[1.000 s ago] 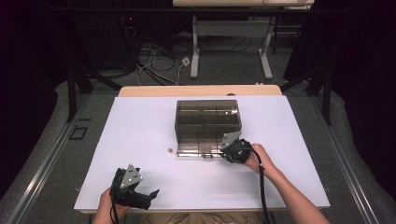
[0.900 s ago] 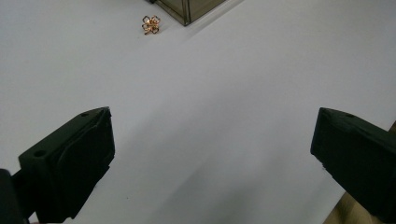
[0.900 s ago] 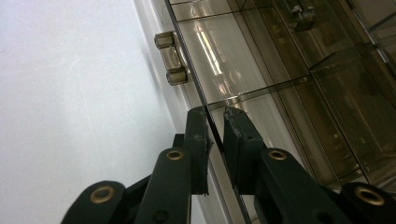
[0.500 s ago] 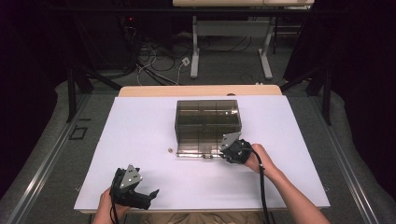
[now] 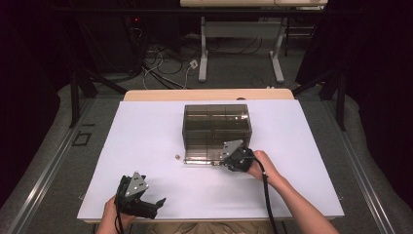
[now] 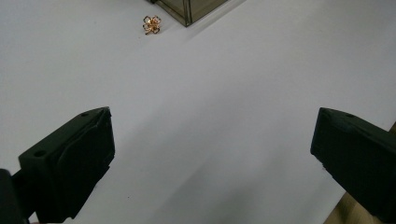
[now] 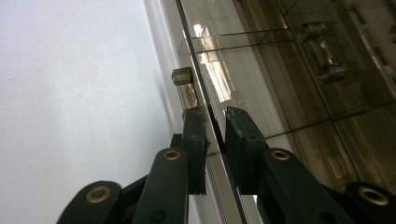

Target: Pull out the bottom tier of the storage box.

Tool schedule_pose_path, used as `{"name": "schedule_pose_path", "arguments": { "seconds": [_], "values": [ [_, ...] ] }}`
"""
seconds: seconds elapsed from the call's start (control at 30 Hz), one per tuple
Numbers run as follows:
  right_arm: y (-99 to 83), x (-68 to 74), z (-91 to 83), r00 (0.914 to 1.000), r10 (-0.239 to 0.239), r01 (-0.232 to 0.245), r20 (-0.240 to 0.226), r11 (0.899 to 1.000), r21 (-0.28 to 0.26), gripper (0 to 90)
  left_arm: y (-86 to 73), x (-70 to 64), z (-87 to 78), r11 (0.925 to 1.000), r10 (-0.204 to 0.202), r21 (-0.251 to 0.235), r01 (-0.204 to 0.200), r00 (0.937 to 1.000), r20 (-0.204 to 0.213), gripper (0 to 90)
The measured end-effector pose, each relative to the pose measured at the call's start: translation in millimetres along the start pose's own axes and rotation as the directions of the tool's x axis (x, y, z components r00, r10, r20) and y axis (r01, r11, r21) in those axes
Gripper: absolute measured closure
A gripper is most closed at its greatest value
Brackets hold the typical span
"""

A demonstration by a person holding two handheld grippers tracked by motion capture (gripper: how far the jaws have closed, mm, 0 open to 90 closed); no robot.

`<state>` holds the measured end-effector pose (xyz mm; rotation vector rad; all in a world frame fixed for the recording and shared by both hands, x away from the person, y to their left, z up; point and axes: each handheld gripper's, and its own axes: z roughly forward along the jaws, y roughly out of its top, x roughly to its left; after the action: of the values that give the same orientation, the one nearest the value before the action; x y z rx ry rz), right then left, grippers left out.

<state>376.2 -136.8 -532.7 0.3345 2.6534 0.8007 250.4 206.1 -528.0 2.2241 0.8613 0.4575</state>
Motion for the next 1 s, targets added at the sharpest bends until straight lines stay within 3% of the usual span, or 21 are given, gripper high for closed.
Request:
{"name": "schedule_pose_path", "arguments": {
  "seconds": [0.27, 0.47, 1.0],
  "values": [
    [-2.0, -3.7, 3.4, 0.9992, 0.023, -0.023, -0.031, 1.0, 0.0, 80.5, 0.3, -0.2, 0.6, 1.0, 0.001, 0.003, -0.001, 1.0, 0.0, 0.0],
    [-4.4, -7.5, 1.1, 0.9984, 0.007, -0.008, -0.056, 1.0, -0.017, 82.1, 0.2, 0.3, 0.0, 1.0, 0.0, 0.009, 0.0, 1.0, 0.001, 0.0],
    [-4.2, -4.6, -3.0, 0.9964, -0.022, 0.022, -0.081, 1.0, 0.004, 82.9, -0.3, 0.3, -0.6, 1.0, 0.001, 0.001, -0.001, 1.0, -0.002, 0.0]
  ]
}}
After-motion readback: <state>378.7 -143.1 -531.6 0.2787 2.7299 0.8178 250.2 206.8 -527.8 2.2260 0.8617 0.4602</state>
